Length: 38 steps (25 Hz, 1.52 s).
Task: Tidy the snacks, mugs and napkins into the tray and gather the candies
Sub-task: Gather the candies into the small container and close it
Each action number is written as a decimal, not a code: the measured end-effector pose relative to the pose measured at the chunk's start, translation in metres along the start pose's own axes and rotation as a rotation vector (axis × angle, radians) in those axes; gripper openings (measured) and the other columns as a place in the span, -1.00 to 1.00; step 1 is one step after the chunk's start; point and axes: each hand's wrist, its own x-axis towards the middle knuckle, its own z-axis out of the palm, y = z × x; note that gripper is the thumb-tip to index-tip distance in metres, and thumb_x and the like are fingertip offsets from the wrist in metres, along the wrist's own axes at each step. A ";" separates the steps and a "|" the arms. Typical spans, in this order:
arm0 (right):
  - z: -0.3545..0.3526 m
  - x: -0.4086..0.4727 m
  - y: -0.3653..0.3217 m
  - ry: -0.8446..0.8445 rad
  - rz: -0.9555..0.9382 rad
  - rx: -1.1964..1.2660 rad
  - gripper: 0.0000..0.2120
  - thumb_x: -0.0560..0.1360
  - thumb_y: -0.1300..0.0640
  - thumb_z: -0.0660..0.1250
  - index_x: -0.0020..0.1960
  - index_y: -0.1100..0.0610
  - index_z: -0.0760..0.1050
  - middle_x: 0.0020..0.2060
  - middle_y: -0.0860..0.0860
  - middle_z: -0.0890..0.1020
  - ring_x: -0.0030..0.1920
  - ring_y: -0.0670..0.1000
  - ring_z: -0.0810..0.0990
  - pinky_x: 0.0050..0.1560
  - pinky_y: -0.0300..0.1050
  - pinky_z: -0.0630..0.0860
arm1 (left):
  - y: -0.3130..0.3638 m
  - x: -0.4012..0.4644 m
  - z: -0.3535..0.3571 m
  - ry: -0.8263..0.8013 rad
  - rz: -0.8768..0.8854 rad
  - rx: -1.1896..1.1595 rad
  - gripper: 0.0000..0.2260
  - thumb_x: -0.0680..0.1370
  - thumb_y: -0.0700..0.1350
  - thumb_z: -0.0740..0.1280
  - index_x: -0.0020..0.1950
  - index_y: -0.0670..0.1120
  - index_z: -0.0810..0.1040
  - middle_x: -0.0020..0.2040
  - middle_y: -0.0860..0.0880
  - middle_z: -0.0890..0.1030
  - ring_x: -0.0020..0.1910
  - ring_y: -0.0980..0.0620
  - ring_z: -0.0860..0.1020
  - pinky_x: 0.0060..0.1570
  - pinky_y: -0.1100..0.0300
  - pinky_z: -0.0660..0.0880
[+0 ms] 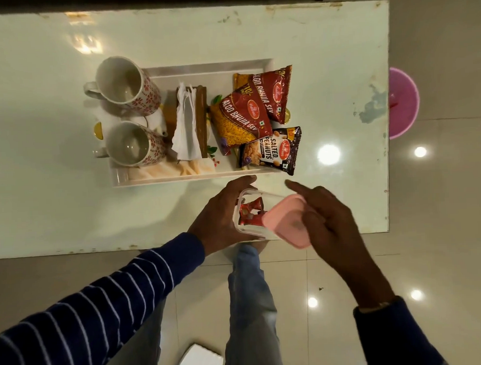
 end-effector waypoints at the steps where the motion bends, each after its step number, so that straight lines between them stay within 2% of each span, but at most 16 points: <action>1: 0.008 0.004 -0.004 -0.019 -0.030 -0.152 -0.51 0.54 0.11 0.10 0.45 0.04 0.43 -0.01 0.03 0.54 -0.04 -0.05 0.47 -0.05 -0.25 0.43 | 0.004 0.000 0.000 -0.007 0.025 0.018 -0.08 0.25 0.14 0.62 0.37 0.50 0.07 0.32 0.22 0.38 0.28 0.22 0.42 0.18 0.39 0.44; 5: 0.036 0.016 -0.014 0.043 -0.058 -0.421 -0.42 0.54 -0.07 -0.03 0.45 0.08 0.44 0.16 0.16 0.54 0.12 0.11 0.43 0.07 -0.07 0.27 | 0.017 0.002 -0.002 0.078 0.145 0.051 -0.12 0.26 0.03 0.64 0.44 0.21 0.20 0.38 -0.08 0.48 0.34 0.00 0.47 0.23 0.02 0.54; 9: 0.056 0.015 -0.021 0.305 -0.016 -0.371 -0.63 0.60 -0.01 0.18 0.30 0.07 0.58 0.31 0.16 0.50 0.31 0.14 0.32 0.22 0.03 0.23 | 0.024 0.007 -0.004 0.108 0.169 0.016 -0.20 0.25 -0.03 0.65 0.39 0.10 0.32 0.36 -0.17 0.51 0.33 -0.12 0.48 0.22 -0.08 0.53; 11: 0.054 0.017 -0.019 0.327 0.019 -0.322 -0.67 0.58 0.02 0.24 0.26 0.09 0.60 0.34 0.15 0.51 0.37 0.18 0.35 0.30 0.04 0.22 | 0.028 0.006 -0.002 0.053 0.101 0.026 -0.20 0.25 -0.04 0.66 0.40 -0.04 0.36 0.36 -0.17 0.50 0.34 -0.13 0.48 0.24 -0.16 0.52; 13: 0.049 0.020 -0.016 0.301 -0.010 -0.252 -0.69 0.56 0.08 0.30 0.22 0.20 0.61 0.20 0.20 0.63 0.21 0.26 0.56 0.21 0.03 0.36 | 0.031 0.002 0.000 0.020 0.096 0.039 -0.20 0.26 -0.04 0.65 0.41 -0.14 0.39 0.37 -0.18 0.49 0.35 -0.16 0.47 0.24 -0.19 0.51; 15: 0.047 0.022 -0.014 0.329 -0.046 -0.228 -0.71 0.53 0.12 0.33 0.16 0.25 0.63 0.04 0.21 0.70 0.02 0.19 0.66 0.06 -0.04 0.44 | 0.036 -0.001 0.000 0.021 0.150 0.044 -0.21 0.26 -0.04 0.65 0.41 -0.15 0.41 0.38 -0.17 0.49 0.37 -0.18 0.45 0.23 -0.21 0.51; 19: 0.045 0.030 -0.012 0.410 0.044 0.002 -0.72 0.58 0.08 0.27 0.20 0.13 0.63 0.08 0.03 0.71 0.03 -0.17 0.60 0.00 -0.21 0.55 | 0.038 -0.002 -0.003 0.074 0.244 0.048 -0.29 0.24 0.00 0.65 0.34 -0.07 0.51 0.36 -0.14 0.52 0.36 -0.10 0.45 0.18 -0.09 0.56; 22: 0.038 0.016 -0.006 0.459 0.012 0.287 -0.65 0.64 -0.06 0.16 0.35 0.00 0.50 0.29 -0.03 0.59 0.29 -0.07 0.54 0.16 -0.09 0.54 | 0.043 0.002 -0.010 0.097 0.180 -0.087 -0.35 0.21 0.03 0.65 0.25 0.13 0.51 0.29 0.04 0.54 0.28 0.12 0.47 0.07 0.17 0.61; 24: 0.034 -0.005 0.005 0.371 -0.196 0.156 -0.55 0.59 -0.16 0.22 0.42 -0.02 0.38 0.40 0.07 0.47 0.42 0.10 0.43 0.34 0.08 0.46 | 0.049 0.007 -0.017 0.086 0.084 -0.286 -0.40 0.21 -0.02 0.66 0.18 0.19 0.52 0.23 0.14 0.55 0.20 0.22 0.51 -0.04 0.23 0.62; 26: 0.027 -0.020 0.015 0.270 -0.320 -0.108 -0.35 0.45 -0.21 0.40 0.42 0.05 0.32 0.42 0.07 0.41 0.47 0.12 0.37 0.42 0.15 0.39 | 0.051 0.011 -0.021 0.040 0.045 -0.420 -0.47 0.26 0.06 0.61 0.18 0.15 0.53 0.22 0.10 0.56 0.22 0.13 0.54 -0.01 0.09 0.64; 29: 0.025 -0.029 0.021 0.290 -0.361 -0.269 -0.30 0.34 -0.04 0.54 0.36 0.11 0.31 0.35 0.03 0.41 0.39 0.11 0.40 0.28 0.26 0.51 | 0.056 0.008 -0.015 -0.036 0.053 -0.487 -0.41 0.33 0.37 0.42 0.22 0.07 0.51 0.28 -0.01 0.53 0.29 -0.02 0.51 0.09 0.03 0.60; 32: 0.030 -0.030 0.013 0.306 -0.356 -0.181 -0.33 0.35 0.08 0.54 0.37 0.10 0.32 0.31 0.05 0.47 0.33 0.11 0.47 0.19 0.26 0.57 | 0.060 0.003 0.001 0.146 0.161 -0.398 -0.36 0.45 0.46 0.15 0.16 -0.06 0.51 0.41 -0.11 0.42 0.42 -0.04 0.40 0.27 0.15 0.47; 33: 0.031 -0.030 0.011 0.304 -0.342 -0.143 -0.33 0.35 0.09 0.54 0.38 0.08 0.33 0.31 0.07 0.50 0.32 0.12 0.50 0.19 0.24 0.58 | 0.062 0.003 0.004 0.236 0.184 -0.392 -0.37 0.49 0.45 0.09 0.11 -0.08 0.52 0.38 -0.13 0.46 0.39 -0.04 0.43 0.25 0.16 0.47; 35: 0.035 -0.032 0.007 0.301 -0.294 -0.073 -0.36 0.37 0.08 0.53 0.37 0.05 0.35 0.28 0.11 0.57 0.29 0.11 0.55 0.19 0.19 0.59 | 0.066 0.003 0.006 0.368 0.170 -0.490 -0.42 0.53 0.42 0.05 0.00 -0.05 0.55 0.11 -0.04 0.64 0.14 0.09 0.60 0.03 0.19 0.56; 37: 0.036 -0.032 0.005 0.306 -0.257 -0.030 -0.40 0.39 0.04 0.53 0.35 0.03 0.38 0.25 0.03 0.59 0.26 0.03 0.57 0.19 0.10 0.60 | 0.069 0.005 0.005 0.400 0.186 -0.557 -0.47 0.56 0.38 0.06 -0.07 -0.02 0.58 -0.15 0.13 0.69 -0.12 0.20 0.67 -0.16 0.29 0.58; 38: 0.035 -0.032 0.005 0.316 -0.256 -0.023 -0.41 0.38 0.03 0.53 0.35 0.03 0.39 0.24 -0.03 0.58 0.25 -0.01 0.57 0.19 0.04 0.60 | 0.070 0.005 0.005 0.411 0.189 -0.543 -0.48 0.57 0.36 0.07 -0.09 -0.02 0.59 -0.22 0.13 0.69 -0.17 0.22 0.67 -0.19 0.32 0.57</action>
